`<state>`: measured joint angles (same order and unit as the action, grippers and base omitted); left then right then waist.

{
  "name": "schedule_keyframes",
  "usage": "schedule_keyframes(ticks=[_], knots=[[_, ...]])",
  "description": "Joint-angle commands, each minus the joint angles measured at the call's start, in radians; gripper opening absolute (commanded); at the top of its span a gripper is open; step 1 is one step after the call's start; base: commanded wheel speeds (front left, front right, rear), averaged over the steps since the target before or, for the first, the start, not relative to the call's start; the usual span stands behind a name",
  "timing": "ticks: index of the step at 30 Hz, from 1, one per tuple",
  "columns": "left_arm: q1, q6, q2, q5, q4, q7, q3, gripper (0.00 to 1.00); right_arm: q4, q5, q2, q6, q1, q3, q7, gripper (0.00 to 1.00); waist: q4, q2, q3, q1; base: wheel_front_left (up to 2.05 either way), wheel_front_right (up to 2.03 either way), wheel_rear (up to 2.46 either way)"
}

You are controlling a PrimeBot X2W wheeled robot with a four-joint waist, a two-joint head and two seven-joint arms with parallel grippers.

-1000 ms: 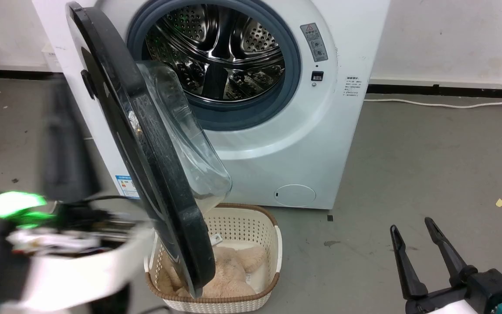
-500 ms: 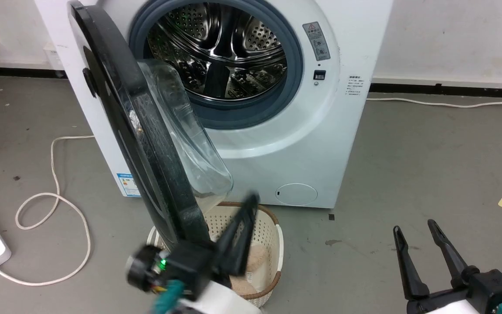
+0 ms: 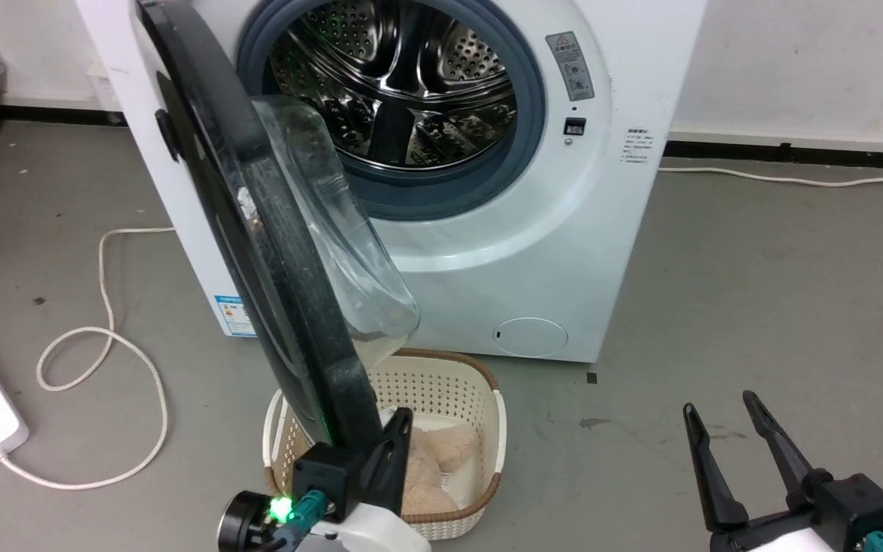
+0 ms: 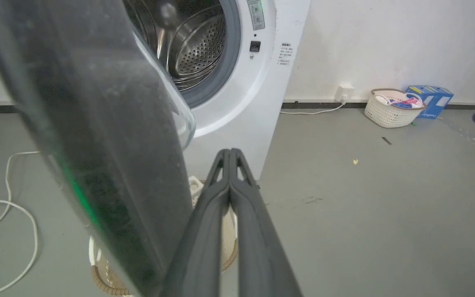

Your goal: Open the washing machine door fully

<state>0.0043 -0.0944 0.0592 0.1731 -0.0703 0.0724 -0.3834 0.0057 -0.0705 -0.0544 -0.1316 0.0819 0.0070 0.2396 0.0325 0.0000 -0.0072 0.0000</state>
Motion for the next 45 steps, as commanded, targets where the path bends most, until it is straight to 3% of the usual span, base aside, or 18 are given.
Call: schedule_keyframes(ticks=[1, 14, 21, 28, 35, 45], knots=[[0.008, -0.007, 0.003, 0.007, 0.016, -0.011, 0.008, 0.00, 0.003, -0.003, 0.004, 0.001, -0.011, -0.001, 0.000, 1.00, 0.007, 0.0000, 0.000, 0.0000, 0.00, 0.00, 0.00], [-0.004, -0.024, 0.017, 0.044, 0.100, -0.072, 0.041, 0.00, 0.000, -0.009, 0.004, 0.001, 0.002, 0.005, -0.007, 1.00, 0.154, 0.0000, -0.007, 0.0000, 0.00, 0.00, 0.00], [-0.010, -0.033, 0.060, 0.051, 0.096, -0.062, 0.081, 0.00, 0.008, -0.020, 0.004, 0.001, 0.004, 0.017, -0.004, 1.00, 0.266, 0.0000, 0.000, 0.0000, 0.00, 0.00, 0.00], [-0.052, -0.042, 0.140, 0.093, 0.088, -0.045, 0.191, 0.00, 0.009, -0.014, 0.004, 0.001, -0.019, 0.037, -0.007, 1.00, 0.346, 0.0000, 0.044, 0.0000, 0.00, 0.00, 0.00], [-0.145, -0.028, 0.229, 0.158, 0.119, -0.028, 0.313, 0.00, -0.021, 0.015, 0.004, 0.001, -0.084, 0.069, -0.032, 1.00, 0.355, 0.0000, 0.162, 0.0000, 0.00, 0.00, 0.00], [-0.326, 0.016, 0.376, 0.266, 0.338, -0.030, 0.483, 0.00, -0.043, 0.050, -0.001, 0.001, -0.140, 0.077, -0.058, 1.00, 0.299, 0.0000, 0.300, 0.0000, 0.00, 0.00, 0.00]])
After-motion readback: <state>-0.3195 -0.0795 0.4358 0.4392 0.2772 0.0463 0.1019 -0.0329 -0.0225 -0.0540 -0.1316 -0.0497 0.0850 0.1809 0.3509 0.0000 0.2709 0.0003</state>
